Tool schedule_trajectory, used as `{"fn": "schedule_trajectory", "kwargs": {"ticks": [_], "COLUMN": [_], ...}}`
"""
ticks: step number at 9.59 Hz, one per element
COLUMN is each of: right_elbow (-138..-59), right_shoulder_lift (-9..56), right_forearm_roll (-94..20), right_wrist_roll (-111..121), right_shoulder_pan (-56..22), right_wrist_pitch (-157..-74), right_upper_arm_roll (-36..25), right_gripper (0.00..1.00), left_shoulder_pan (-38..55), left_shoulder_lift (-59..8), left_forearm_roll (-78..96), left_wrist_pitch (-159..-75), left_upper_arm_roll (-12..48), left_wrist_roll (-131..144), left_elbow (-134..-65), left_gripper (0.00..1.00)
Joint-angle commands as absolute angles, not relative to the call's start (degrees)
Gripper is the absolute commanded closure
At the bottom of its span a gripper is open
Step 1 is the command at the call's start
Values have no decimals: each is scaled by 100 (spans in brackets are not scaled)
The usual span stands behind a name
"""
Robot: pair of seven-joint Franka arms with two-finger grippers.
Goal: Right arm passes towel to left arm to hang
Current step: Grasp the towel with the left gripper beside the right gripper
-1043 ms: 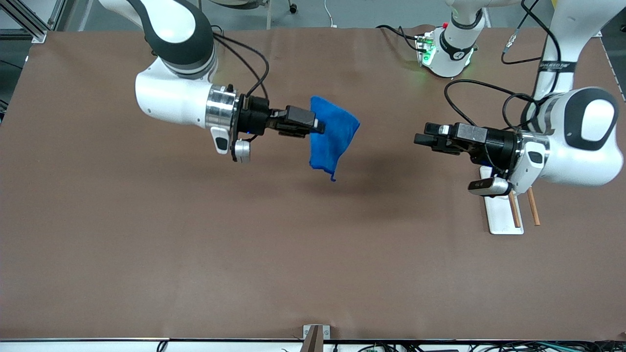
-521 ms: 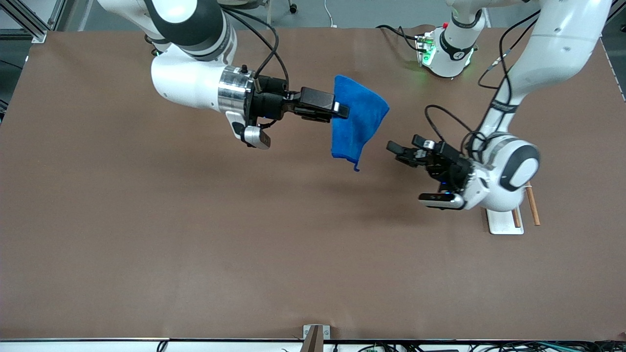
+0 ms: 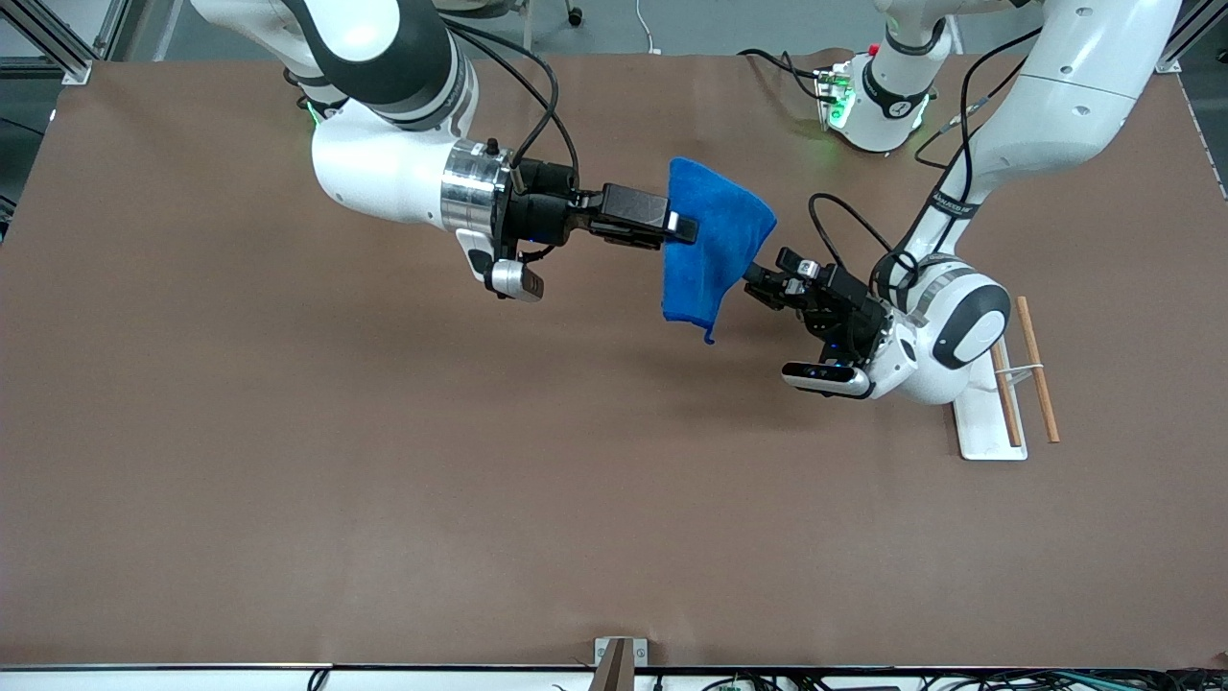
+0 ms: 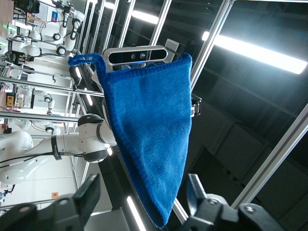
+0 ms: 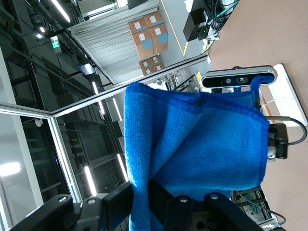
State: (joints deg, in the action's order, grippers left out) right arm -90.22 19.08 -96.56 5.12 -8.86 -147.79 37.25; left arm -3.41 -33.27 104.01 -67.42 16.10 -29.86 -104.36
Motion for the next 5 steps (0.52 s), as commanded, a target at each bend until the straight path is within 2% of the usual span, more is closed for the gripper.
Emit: {"fn": "schedule_trajectory", "kwargs": {"ticks": [1, 2, 3, 5], "right_elbow": [-8903, -8903, -8903, -8903], "right_shoulder_lift": [1969, 1969, 1969, 1969], "right_forearm_roll": [-9809, -9809, -9809, -9800], "right_wrist_roll": [615, 615, 615, 615], "right_shoulder_pan": [-905, -905, -905, -897], "right_wrist_pitch": [-14845, -14853, -14854, -14854], "right_upper_arm_roll": [3753, 3753, 3753, 3753], "right_gripper": [100, 100, 100, 100], "left_shoulder_pan": [-352, -325, -325, -325], "left_shoulder_lift": [-3243, -3234, -3234, -3234], "left_forearm_roll": [10643, 10739, 10749, 10749], "left_wrist_pitch": [-6803, -6811, -6812, -6812], "left_upper_arm_roll": [1696, 1696, 1696, 1696], "left_wrist_roll": [-2954, -2884, -2874, -2848], "left_elbow": [-10644, -10626, -10626, -10591], "left_gripper": [41, 41, 49, 75]}}
